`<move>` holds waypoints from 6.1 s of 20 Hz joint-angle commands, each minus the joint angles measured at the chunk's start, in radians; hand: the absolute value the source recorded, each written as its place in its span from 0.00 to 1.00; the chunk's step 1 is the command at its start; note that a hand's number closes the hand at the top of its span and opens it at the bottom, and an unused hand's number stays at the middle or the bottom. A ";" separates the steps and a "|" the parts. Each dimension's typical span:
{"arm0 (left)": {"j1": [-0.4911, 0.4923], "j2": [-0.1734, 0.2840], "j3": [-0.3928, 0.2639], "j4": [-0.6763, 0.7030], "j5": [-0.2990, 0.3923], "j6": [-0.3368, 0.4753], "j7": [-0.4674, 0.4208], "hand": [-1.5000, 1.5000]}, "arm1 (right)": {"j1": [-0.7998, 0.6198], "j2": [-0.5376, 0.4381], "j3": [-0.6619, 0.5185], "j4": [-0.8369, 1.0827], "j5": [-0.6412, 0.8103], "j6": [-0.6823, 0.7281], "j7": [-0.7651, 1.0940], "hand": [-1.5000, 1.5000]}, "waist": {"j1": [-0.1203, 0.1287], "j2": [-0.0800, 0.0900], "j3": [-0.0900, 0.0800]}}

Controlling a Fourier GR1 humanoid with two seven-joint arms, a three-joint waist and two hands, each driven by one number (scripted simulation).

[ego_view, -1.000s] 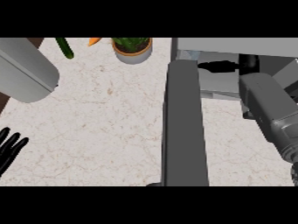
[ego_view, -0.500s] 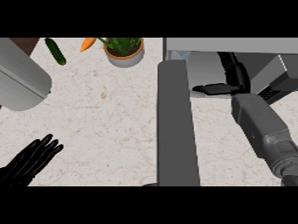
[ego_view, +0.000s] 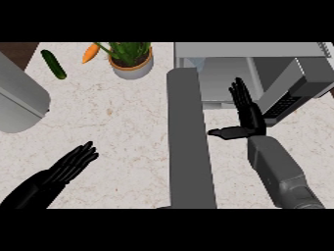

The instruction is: Pick up the milk, place it into the microwave and close the microwave

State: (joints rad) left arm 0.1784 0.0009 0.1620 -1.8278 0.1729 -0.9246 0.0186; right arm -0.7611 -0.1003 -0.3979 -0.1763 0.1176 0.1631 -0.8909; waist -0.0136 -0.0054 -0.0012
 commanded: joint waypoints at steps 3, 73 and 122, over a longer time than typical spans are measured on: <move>-0.063 -0.001 -0.147 0.078 -0.120 0.146 -0.082 1.00 | 0.142 0.037 0.046 -0.084 0.012 -0.040 -0.010 0.00 | -0.034 -0.011 -0.002; -1.045 -0.001 -1.046 0.909 0.349 1.504 -0.290 1.00 | 1.200 -0.266 0.361 -1.874 -0.627 0.346 0.587 0.00 | -0.229 0.060 -0.004; -1.153 -0.001 -0.942 1.150 0.757 1.531 -0.600 1.00 | 1.139 -0.396 0.328 -2.021 -0.851 0.385 0.718 0.00 | -0.302 0.101 -0.002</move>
State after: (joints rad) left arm -0.9232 -0.0007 -0.8401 -0.7850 0.8991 0.6101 -0.5978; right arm 0.3761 -0.4913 -0.0687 -2.1850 -0.7228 0.5508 -0.1793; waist -0.3085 0.0801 -0.0013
